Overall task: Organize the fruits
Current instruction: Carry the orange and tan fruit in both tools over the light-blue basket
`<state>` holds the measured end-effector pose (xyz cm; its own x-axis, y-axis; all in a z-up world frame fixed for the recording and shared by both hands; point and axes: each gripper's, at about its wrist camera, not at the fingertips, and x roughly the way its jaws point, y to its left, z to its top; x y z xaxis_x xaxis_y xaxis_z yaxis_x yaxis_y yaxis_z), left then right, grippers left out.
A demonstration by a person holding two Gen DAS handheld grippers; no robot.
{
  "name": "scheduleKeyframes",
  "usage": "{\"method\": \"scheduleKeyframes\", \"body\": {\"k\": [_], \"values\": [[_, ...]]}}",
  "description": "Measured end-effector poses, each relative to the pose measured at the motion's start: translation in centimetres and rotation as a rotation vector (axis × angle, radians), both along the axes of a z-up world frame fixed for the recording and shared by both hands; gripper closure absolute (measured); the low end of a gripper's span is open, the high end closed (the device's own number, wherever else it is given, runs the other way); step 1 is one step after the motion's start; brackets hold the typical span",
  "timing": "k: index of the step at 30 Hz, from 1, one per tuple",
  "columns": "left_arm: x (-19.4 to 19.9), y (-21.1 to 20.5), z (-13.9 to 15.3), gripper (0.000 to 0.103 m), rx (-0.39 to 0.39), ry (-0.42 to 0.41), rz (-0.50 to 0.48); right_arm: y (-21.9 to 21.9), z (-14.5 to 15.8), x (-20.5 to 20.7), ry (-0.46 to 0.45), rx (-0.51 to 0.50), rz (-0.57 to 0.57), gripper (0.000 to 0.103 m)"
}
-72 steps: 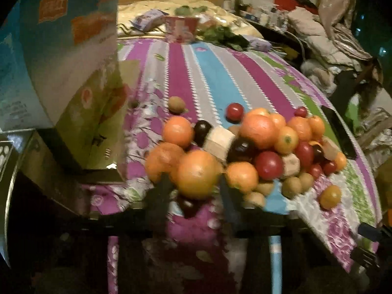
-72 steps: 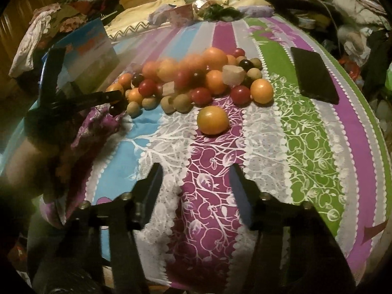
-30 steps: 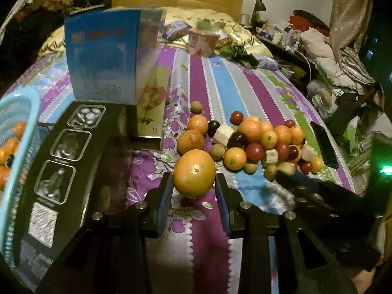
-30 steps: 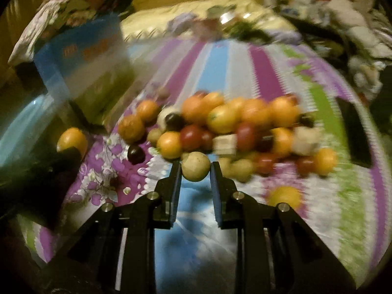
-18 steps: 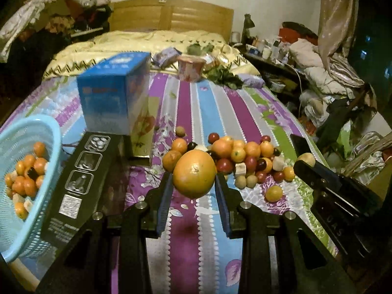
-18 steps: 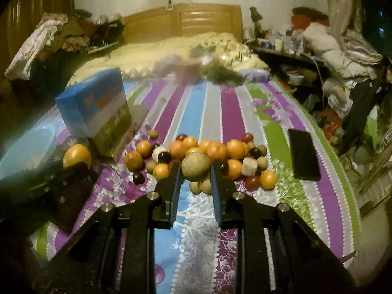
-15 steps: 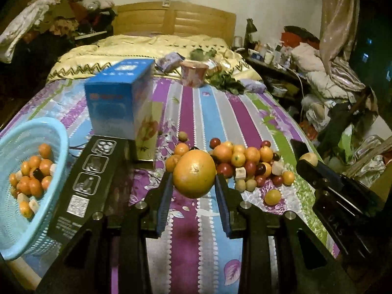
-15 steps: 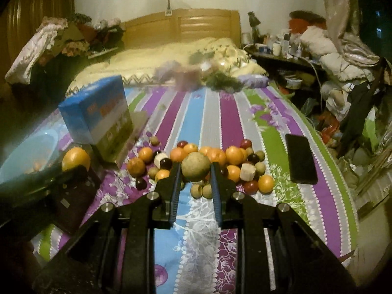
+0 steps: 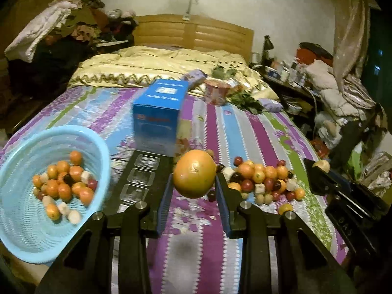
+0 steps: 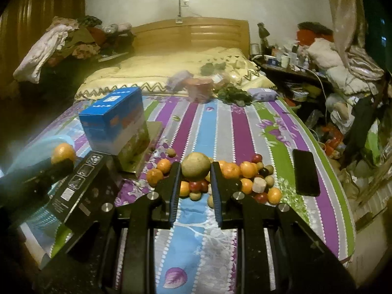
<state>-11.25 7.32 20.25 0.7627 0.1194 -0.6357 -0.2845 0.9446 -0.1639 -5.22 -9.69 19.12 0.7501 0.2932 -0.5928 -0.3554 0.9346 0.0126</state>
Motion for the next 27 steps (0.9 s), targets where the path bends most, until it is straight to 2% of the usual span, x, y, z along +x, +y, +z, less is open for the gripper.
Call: {"method": "scheduleKeyframes", "body": {"k": [7, 19, 27], "values": [[-2.0, 5.3, 1.1, 0.067, 0.006, -0.008, 0.123, 3.6, 1.4, 0.1, -0.022, 0.009, 0.066, 0.079], [-5.9, 15.4, 2.8, 0.067, 0.009, -0.001, 0.323, 12.8, 3.3, -0.2, -0.025, 0.018, 0.235, 0.079], [-8.6, 22.2, 3.4, 0.067, -0.016, 0.017, 0.445, 20.2, 3.7, -0.5, 0.028, 0.007, 0.373, 0.079]]}}
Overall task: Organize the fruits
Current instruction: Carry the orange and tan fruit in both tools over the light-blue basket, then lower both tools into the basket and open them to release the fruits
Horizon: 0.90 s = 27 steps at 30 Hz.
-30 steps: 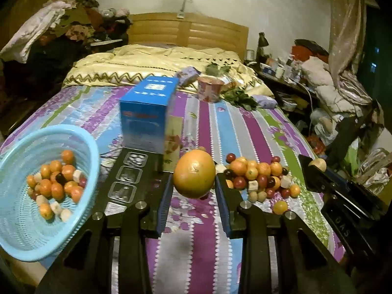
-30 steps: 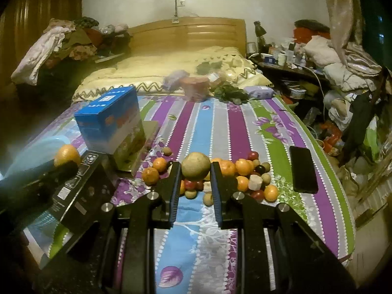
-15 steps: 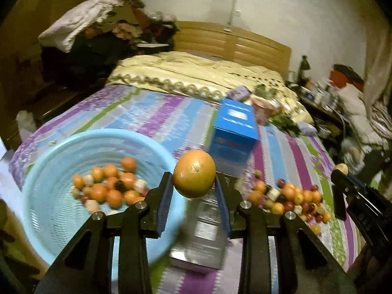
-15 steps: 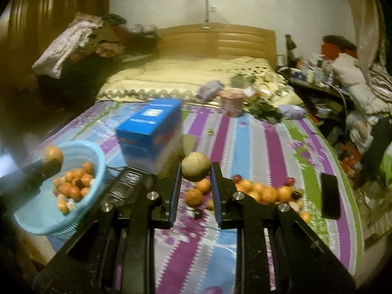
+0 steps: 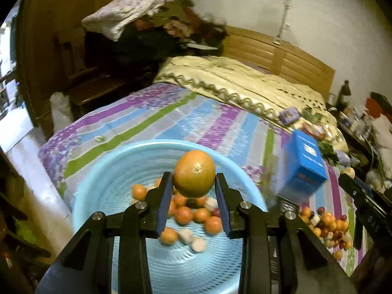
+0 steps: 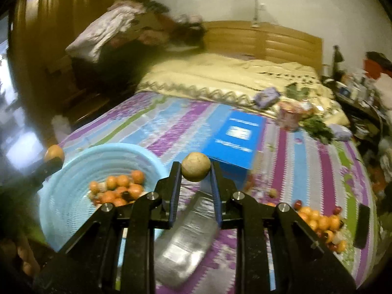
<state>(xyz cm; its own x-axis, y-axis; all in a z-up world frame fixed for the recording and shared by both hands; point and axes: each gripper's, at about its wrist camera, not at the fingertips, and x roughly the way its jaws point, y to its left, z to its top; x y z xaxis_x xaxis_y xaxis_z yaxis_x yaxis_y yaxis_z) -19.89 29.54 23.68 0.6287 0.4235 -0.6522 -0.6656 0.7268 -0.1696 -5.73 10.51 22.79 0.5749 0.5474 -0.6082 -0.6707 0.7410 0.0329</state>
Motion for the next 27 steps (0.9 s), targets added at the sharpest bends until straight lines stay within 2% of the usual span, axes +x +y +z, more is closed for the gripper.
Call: {"method": "scheduleKeyframes", "body": {"k": [7, 11, 22, 27], "values": [[-1.9, 4.7, -0.2, 0.067, -0.061, 0.034, 0.044, 6.4, -0.7, -0.6, 0.116, -0.046, 0.154, 0.079], [-2.0, 6.8, -1.0, 0.067, -0.105, 0.073, 0.038, 8.6, -1.4, -0.6, 0.183, -0.089, 0.21, 0.079], [-1.2, 10.2, -4.8, 0.067, -0.242, 0.188, 0.008, 12.3, -4.7, -0.1, 0.374, -0.249, 0.274, 0.079], [-1.3, 11.0, -6.0, 0.067, -0.272, 0.23, 0.002, 13.1, -6.0, -0.2, 0.409, -0.32, 0.286, 0.079]]}}
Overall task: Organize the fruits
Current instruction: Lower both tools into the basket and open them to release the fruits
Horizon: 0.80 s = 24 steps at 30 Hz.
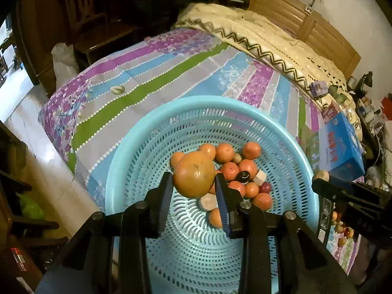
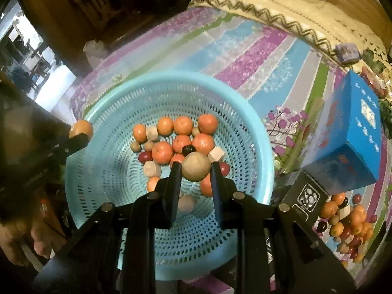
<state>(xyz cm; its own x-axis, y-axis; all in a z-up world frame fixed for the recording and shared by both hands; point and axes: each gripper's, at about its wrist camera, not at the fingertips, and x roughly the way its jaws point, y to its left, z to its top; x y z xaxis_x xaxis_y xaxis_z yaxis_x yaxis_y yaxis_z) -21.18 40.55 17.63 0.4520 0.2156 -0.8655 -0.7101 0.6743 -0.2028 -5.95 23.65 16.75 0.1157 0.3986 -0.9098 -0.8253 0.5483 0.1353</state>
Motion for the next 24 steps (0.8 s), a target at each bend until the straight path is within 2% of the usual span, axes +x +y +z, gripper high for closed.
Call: {"method": "scheduleKeyframes", "body": {"k": [11, 24], "values": [[1.5, -1.3, -2.4, 0.067, -0.044, 0.049, -0.075, 0.7, -1.6, 0.0, 0.034, -0.062, 0.012, 0.078], [1.5, -0.6, -2.8, 0.068, -0.061, 0.052, -0.074, 1.2, -2.0, 0.0, 0.038, -0.068, 0.018, 0.078]]}}
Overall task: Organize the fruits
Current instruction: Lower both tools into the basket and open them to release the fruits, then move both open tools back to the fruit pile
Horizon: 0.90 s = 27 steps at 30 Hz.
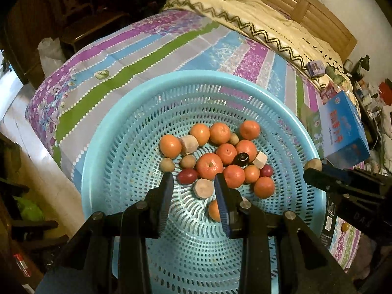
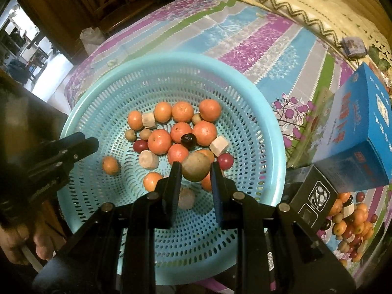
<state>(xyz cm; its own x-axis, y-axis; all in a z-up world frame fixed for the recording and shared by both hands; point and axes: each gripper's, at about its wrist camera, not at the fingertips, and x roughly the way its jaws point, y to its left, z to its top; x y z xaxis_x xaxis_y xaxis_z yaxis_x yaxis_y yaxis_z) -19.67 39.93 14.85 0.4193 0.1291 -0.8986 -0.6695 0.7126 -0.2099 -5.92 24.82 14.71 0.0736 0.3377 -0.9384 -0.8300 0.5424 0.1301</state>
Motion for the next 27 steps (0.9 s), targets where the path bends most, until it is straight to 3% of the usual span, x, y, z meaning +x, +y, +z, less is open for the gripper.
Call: {"method": "scheduleKeyframes", "body": {"k": [5, 7, 9, 16, 21, 27], "values": [[0.3, 0.1, -0.5, 0.066, -0.006, 0.021, -0.002, -0.1, -0.1, 0.2, 0.018, 0.018, -0.005, 0.076], [0.5, -0.1, -0.9, 0.064, -0.009, 0.032, -0.013, -0.2, -0.2, 0.4, 0.023, 0.021, -0.008, 0.059], [0.5, -0.3, -1.1, 0.054, -0.012, 0.035, -0.016, -0.3, -0.1, 0.4, 0.012, 0.029, -0.013, 0.052], [0.9, -0.9, -1.1, 0.053, -0.012, 0.026, -0.024, -0.8, 0.5, 0.4, 0.008, 0.066, -0.004, 0.053], [0.7, -1.3, -0.9, 0.036, 0.015, -0.002, -0.022, -4.0, 2.2, -1.0, -0.123, 0.181, -0.03, 0.05], [0.5, -1.6, -1.9, 0.035, 0.028, -0.025, 0.013, -9.1, 2.8, -3.6, -0.288, 0.246, -0.082, 0.047]]}}
